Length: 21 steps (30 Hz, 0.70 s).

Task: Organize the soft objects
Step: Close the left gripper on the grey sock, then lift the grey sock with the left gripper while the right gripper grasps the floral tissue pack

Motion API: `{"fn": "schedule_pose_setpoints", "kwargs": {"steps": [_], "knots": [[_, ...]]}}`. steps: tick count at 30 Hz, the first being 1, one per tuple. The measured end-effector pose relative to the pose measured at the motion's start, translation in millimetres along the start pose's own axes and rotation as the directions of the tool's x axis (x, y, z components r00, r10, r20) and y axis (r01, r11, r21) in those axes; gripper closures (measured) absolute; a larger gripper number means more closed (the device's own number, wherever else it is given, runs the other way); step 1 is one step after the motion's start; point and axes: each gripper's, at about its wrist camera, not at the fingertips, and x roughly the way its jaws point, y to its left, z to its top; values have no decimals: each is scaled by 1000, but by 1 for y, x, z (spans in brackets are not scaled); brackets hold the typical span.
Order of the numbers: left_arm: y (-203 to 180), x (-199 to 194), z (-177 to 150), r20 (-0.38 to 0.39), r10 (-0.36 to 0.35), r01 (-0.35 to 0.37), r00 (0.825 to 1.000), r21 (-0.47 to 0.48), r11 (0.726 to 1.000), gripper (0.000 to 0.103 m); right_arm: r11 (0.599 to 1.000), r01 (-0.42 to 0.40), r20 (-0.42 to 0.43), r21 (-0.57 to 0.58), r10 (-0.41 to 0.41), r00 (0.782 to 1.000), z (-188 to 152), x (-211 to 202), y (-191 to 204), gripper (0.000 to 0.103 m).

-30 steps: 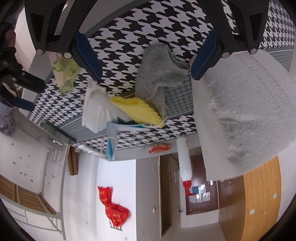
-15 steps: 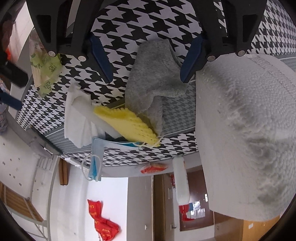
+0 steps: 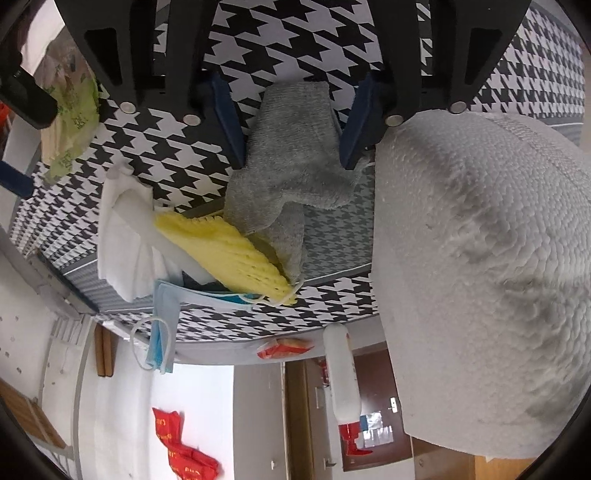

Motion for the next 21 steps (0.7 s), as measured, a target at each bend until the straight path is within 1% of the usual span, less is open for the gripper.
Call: {"fn": "schedule_pose_setpoints", "kwargs": {"steps": [2, 3, 4, 6, 10, 12, 18, 21], "knots": [[-1, 0, 0, 2, 2, -2, 1000, 7, 1000, 58, 1000, -2, -4, -8, 2, 1000, 0, -1, 2, 0], [-2, 1, 1, 3, 4, -4, 1000, 8, 1000, 64, 1000, -5, -5, -8, 5, 1000, -1, -2, 3, 0], [-1, 1, 1, 5, 11, -11, 1000, 7, 1000, 73, 1000, -7, -7, -8, 7, 1000, -1, -1, 4, 0], [0, 2, 3, 7, 27, -27, 1000, -2, 1000, 82, 1000, -17, -9, -6, 17, 1000, -1, -2, 5, 0], [4, 1, 2, 16, 14, -14, 1000, -23, 1000, 90, 1000, -22, -10, -10, 22, 1000, 0, -5, 8, 0], [6, -2, 1, 27, -8, 9, 1000, -30, 1000, 91, 1000, -29, -8, -10, 29, 1000, 0, -8, 10, 0], [9, -20, -3, 76, -14, 16, 997, -21, 1000, 91, 998, -51, -11, -25, 51, 999, -2, -11, 21, 0], [12, -31, -6, 103, -31, 34, 994, -26, 999, 91, 998, -55, -19, -32, 54, 998, -3, -8, 25, 0]]}}
